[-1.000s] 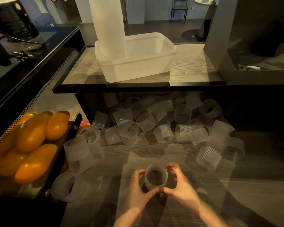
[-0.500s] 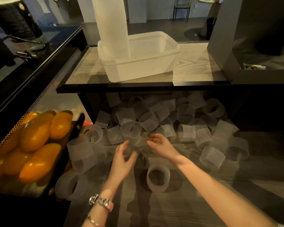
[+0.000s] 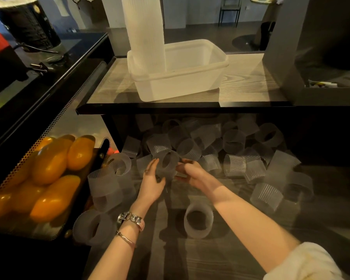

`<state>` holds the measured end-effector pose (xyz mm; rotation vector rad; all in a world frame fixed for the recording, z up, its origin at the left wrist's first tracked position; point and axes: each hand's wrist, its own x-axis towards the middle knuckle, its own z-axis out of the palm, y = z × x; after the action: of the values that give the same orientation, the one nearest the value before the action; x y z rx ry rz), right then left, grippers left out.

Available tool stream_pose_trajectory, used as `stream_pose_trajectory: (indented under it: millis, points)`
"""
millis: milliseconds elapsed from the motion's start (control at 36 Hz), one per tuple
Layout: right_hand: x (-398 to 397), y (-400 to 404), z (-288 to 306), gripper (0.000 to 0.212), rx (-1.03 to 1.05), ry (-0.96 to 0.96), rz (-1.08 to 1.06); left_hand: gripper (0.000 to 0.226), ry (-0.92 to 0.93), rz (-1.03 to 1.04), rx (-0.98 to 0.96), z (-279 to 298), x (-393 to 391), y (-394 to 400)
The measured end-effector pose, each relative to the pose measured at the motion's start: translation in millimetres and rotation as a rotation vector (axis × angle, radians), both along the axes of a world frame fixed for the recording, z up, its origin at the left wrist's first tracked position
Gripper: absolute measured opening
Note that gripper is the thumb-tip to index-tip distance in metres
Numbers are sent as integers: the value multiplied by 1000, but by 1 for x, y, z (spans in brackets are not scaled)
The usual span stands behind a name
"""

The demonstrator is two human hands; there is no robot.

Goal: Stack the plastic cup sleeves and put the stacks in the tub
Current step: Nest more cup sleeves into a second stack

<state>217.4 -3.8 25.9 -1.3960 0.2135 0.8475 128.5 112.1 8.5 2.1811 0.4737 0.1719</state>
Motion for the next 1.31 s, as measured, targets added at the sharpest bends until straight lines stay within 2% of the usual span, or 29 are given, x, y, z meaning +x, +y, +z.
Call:
stream_pose_trajectory:
  millis: [111, 361, 583, 806, 917, 1111, 1306]
  points:
    - [-4, -6, 1, 40, 5, -52, 19, 65, -38, 6, 33, -1, -4, -2]
    - [-19, -32, 6, 71, -156, -341, 175, 66, -83, 23, 10, 3, -14, -13]
    - [-30, -56, 16, 63, -155, -525, 250, 72, -103, 30, -113, 6, -24, -28]
    - [-44, -77, 18, 57, -149, -647, 151, 63, -174, -39, -157, 13, -39, -43]
    - [-54, -93, 15, 62, -145, -676, 125, 66, -174, -72, -122, 21, -44, -54]
    - [-78, -129, 10, 64, -209, -697, 161, 73, -127, -169, -174, 30, -62, -76]
    - [-98, -143, 6, 62, -237, -678, 165, 68, -100, -146, -312, 17, -82, -92]
